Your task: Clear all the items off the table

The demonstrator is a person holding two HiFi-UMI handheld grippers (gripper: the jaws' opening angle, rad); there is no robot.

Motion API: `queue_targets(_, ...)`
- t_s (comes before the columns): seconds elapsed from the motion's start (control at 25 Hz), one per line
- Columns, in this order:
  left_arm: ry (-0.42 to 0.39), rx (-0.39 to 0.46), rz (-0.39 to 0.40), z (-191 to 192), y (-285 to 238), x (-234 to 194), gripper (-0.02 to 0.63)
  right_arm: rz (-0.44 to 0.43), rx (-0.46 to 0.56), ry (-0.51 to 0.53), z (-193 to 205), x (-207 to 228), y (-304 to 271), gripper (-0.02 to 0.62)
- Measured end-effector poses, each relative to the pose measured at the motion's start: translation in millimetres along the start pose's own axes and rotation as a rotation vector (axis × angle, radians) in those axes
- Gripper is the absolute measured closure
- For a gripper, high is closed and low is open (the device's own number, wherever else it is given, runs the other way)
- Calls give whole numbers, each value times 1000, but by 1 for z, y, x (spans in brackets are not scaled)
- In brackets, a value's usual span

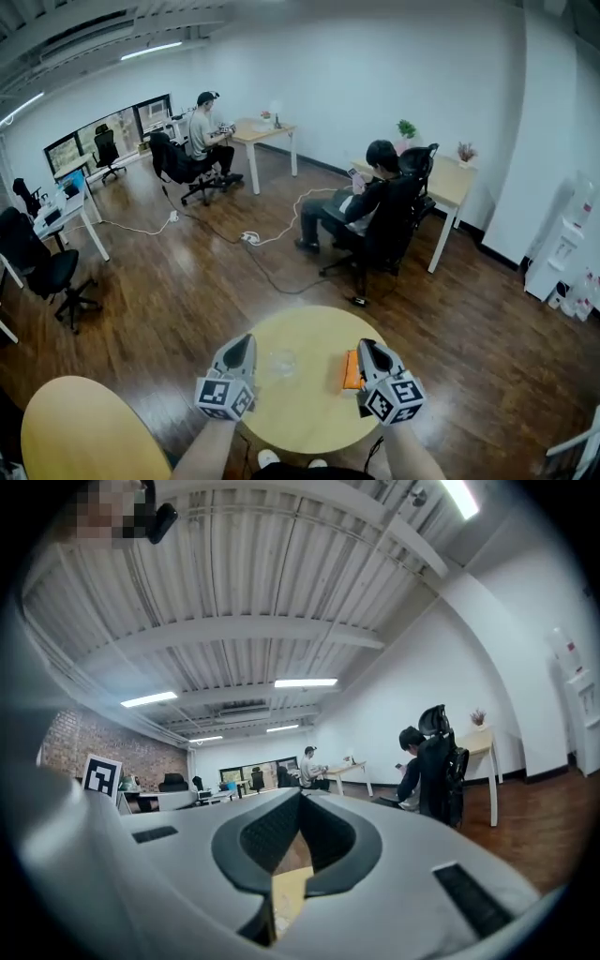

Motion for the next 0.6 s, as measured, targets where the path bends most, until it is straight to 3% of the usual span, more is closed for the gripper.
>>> queue_targets(0.28,-18,55,-57,-30,30,-24,601,-63,76,48,-20,-31,-16,594)
queue_targets(0.48,17,78,-123,-38,76,-47,601,-181,130,56,-18,-73,-24,594)
queue_targets(0.6,-17,91,-146,-41,102,-57,601,-216,140,35,-8,-83,-25,594)
Point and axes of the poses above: the fingertips, and each gripper's own axes: y backward along the fingers, x to its right, z out of its underside, the point moved 8 cm from there along y, backward along the fingers, and after that the axes turned 3 degrees about -y, right-handed, at the moved point
